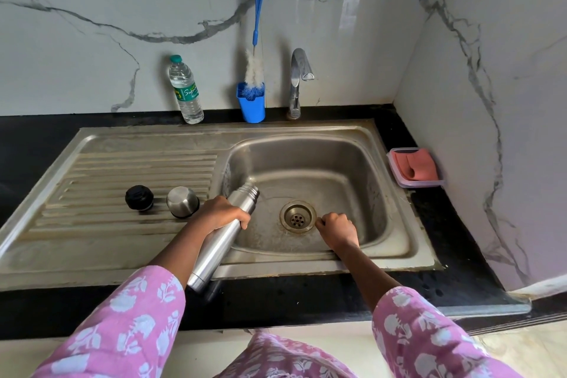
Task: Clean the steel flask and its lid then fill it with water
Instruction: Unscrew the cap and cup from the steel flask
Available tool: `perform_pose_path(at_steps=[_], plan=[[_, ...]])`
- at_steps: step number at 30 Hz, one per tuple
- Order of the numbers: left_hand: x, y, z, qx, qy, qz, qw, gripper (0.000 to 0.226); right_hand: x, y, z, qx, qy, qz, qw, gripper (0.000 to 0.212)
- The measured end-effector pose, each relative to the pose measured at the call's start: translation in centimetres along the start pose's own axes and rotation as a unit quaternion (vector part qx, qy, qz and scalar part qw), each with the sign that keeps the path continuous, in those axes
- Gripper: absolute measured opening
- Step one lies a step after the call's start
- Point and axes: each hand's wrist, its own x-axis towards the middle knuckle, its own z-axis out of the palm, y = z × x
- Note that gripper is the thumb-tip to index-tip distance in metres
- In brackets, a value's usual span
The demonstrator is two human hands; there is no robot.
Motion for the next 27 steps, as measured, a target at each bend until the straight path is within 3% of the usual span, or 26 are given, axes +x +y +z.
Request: perform_pose_path(at_steps=[14,23,27], plan=[[1.2,0.6,-0.1,-0.017,-0.029,0.0,0.999,0.038,0.0,0.0,-0.1,0.005,0.005,-0.002,1.0,0.036],[1.6,1.2,-0.1,0.007,-0.045,-0.015,0.999,0.057,0.1,0.3,0.1,0.017,0.01,0.002,1.0,0.037],[1.4,1.9,-0.4,0.037,-0.045,-0.022,0.998,0.05,0.2,0.3,0.0,0.004,0.017,0.01,1.0,0.036]])
